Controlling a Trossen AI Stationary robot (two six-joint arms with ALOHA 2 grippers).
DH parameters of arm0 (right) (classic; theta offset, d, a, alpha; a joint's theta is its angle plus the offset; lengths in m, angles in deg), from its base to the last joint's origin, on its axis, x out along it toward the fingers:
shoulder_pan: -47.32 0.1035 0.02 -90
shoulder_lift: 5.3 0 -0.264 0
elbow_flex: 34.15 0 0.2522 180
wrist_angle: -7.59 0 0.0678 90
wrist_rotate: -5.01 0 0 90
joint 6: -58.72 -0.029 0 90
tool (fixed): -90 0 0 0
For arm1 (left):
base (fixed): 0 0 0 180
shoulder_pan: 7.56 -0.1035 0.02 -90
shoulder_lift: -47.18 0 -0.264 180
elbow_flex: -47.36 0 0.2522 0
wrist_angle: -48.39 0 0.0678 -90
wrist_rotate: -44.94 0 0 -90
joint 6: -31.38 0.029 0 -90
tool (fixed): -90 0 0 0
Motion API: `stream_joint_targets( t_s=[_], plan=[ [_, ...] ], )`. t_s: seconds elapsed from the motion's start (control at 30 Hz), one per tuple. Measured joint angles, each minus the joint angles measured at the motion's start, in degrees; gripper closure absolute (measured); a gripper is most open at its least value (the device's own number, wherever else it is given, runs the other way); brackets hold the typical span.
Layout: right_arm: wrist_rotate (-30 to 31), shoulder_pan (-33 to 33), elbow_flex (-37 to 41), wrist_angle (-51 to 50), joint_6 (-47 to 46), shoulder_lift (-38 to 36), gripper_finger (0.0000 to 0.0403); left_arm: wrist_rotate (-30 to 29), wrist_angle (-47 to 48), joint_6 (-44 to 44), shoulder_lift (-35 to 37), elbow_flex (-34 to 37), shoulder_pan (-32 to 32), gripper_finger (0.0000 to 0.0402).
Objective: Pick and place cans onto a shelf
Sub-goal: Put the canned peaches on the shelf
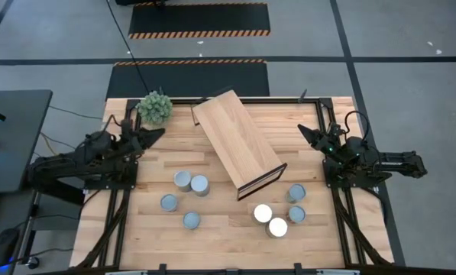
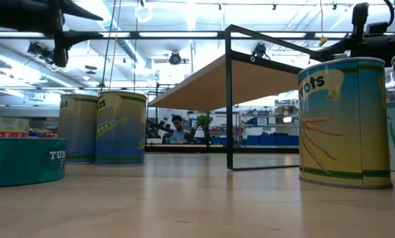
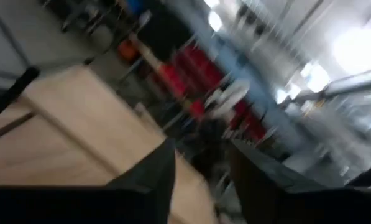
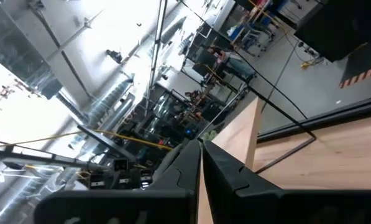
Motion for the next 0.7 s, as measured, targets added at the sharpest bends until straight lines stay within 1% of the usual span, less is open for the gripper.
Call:
stream_joint_targets(
  t_s=[0.1,0.2,0.33,0.4,0.5,0.6,0.7],
  plan=[
    [0.2,0.0,0.0,0.0,0.3,0.0,0.0378,1.5,6.8,4.4,-4.4,-5.2,0.0,0.0191],
    [0.2,0.0,0.0,-0.1,0.7,0.0,0.0378,2.8,15.7,7.1,-9.1,-10.6,0.0,0.0158],
    [0.2,0.0,0.0,-0.1,1.0,0.0,0.0378,9.1,27.9,11.1,-15.3,-18.4,0.0,0.0125],
    [-0.3,0.0,0.0,-0.1,1.0,0.0,0.0378,13.5,32.7,12.7,-18.5,-22.0,0.0,0.0115],
    [-2.4,0.0,-0.1,0.0,0.1,0.0,0.0378,18.4,38.6,14.9,-23.5,-27.7,0.0,0.0109],
    [-4.9,0.0,-1.1,-0.3,0.0,0.0,0.0378,19.9,44.1,16.3,-27.4,-32.8,0.0,0.0109],
    [-5.3,0.0,-3.1,-0.3,2.3,0.0,0.0378,20.9,47.9,16.9,-29.9,-35.8,0.0,0.0109]
  ],
)
